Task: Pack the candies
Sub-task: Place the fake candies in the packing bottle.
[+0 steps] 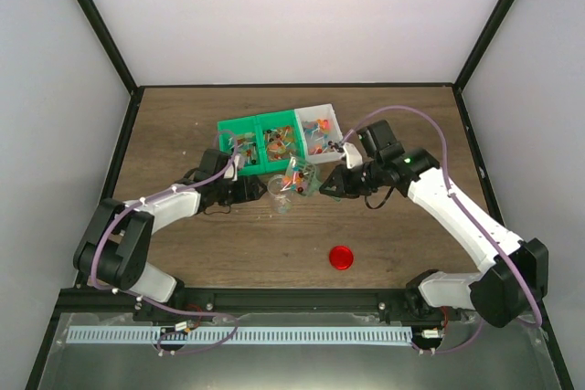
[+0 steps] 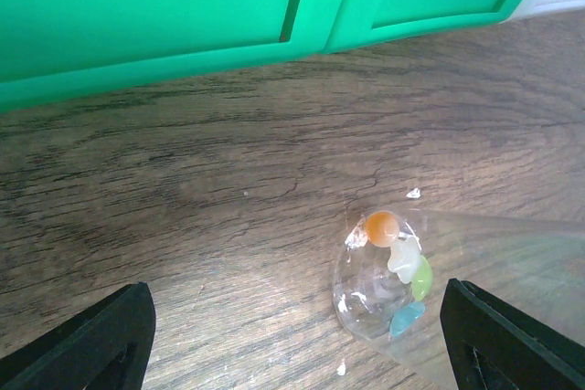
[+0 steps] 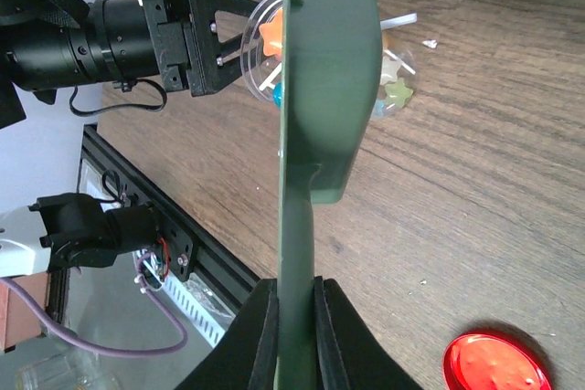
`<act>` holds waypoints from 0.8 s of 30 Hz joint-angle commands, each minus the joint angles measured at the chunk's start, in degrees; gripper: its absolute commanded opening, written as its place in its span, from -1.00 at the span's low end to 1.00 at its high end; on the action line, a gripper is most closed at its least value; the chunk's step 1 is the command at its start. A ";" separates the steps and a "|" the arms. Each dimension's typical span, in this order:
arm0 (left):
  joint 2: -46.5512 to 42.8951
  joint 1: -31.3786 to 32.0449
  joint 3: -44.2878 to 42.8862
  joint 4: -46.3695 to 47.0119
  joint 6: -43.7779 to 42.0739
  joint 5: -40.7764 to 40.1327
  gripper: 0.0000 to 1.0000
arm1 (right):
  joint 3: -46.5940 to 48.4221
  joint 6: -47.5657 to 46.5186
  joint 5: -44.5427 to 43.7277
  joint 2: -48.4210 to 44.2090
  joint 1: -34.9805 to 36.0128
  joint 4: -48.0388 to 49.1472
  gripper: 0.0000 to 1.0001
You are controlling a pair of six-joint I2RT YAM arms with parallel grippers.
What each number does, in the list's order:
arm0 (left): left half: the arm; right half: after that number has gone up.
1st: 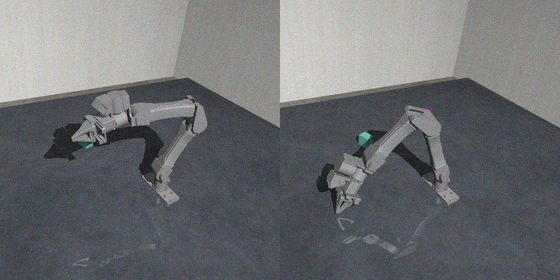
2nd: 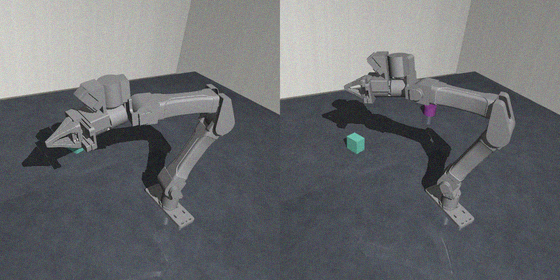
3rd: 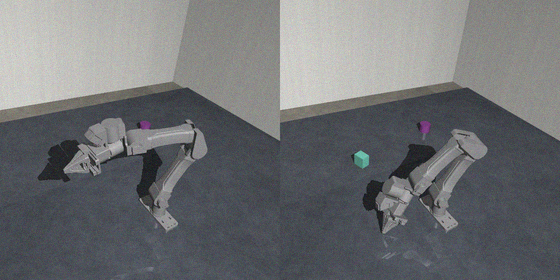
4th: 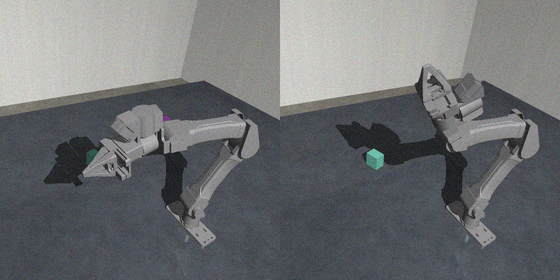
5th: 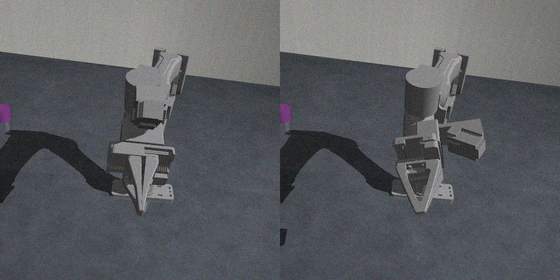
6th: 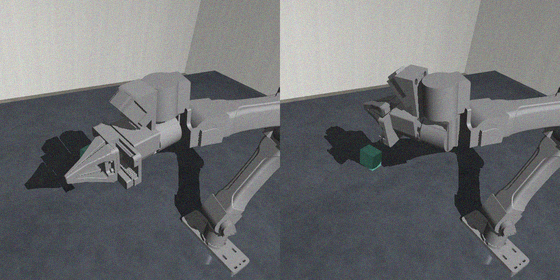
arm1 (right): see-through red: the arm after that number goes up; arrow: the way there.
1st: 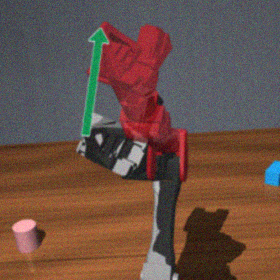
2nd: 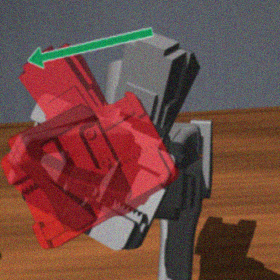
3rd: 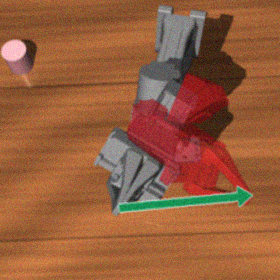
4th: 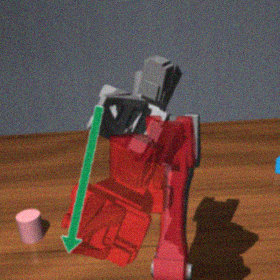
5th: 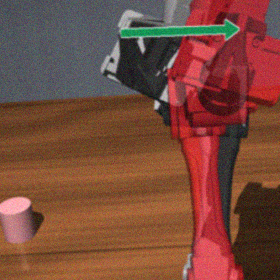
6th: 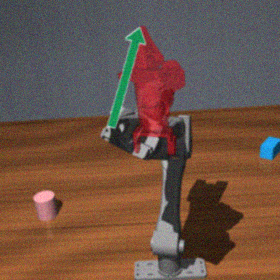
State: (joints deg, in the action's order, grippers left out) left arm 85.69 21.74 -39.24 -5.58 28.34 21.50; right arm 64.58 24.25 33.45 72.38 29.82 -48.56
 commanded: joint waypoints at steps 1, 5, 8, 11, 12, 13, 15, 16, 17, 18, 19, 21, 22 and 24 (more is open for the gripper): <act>1.04 -0.20 -1.30 1.89 -0.52 1.00 0.75 | 3.91 -0.61 -2.16 0.07 1.04 -1.59 -0.99; 1.32 -0.22 -1.03 2.04 -0.62 1.09 0.75 | 6.25 -1.29 -4.50 1.35 1.54 -3.10 -0.99; 1.47 -0.22 -0.73 2.33 -0.41 1.22 0.75 | 7.38 -2.43 -5.27 2.56 1.64 -4.00 -0.99; 1.63 -0.24 -0.74 2.39 -0.40 1.18 0.75 | 7.77 -2.78 -5.29 2.91 1.62 -4.05 -0.99; 1.62 -0.26 -0.68 2.42 -0.39 1.18 0.75 | 7.84 -2.93 -5.32 3.04 1.64 -4.18 -0.99; 1.71 -0.24 -0.67 2.44 -0.39 1.09 0.75 | 7.77 -3.07 -5.23 3.11 1.60 -4.29 -0.99; 1.79 -0.16 -0.66 2.56 -0.39 1.09 0.75 | 7.54 -3.20 -5.07 3.06 1.68 -4.28 -0.99; 1.86 -0.21 -0.74 2.61 -0.31 1.09 0.75 | 7.43 -3.22 -4.88 3.10 1.80 -4.15 -0.99; 2.01 -0.16 -0.74 2.70 -0.26 1.09 0.75 | 7.45 -3.23 -4.88 3.04 1.88 -4.24 -0.99; 2.14 -0.18 -0.72 2.76 -0.22 1.09 0.75 | 7.57 -3.18 -5.09 3.11 2.09 -4.31 -0.99; 2.24 -0.20 -0.71 2.84 -0.14 1.11 0.75 | 7.89 -3.21 -5.52 3.24 2.47 -4.49 -0.99; 2.49 -0.26 -0.72 3.05 -0.05 1.14 0.75 | 8.41 -3.16 -6.15 3.66 3.33 -4.85 -0.99; 2.54 -0.24 -0.68 3.24 -0.02 1.17 0.75 | 8.53 -3.12 -6.36 3.74 3.59 -4.96 -0.99; 2.80 -0.19 -0.74 3.46 0.14 1.26 0.75 | 8.39 -3.06 -6.59 3.73 3.79 -4.93 -0.99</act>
State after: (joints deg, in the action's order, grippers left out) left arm 87.68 21.74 -39.31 -4.21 28.40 22.15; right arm 70.13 21.71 28.18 75.72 32.40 -52.47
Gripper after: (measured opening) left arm 0.873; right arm 0.099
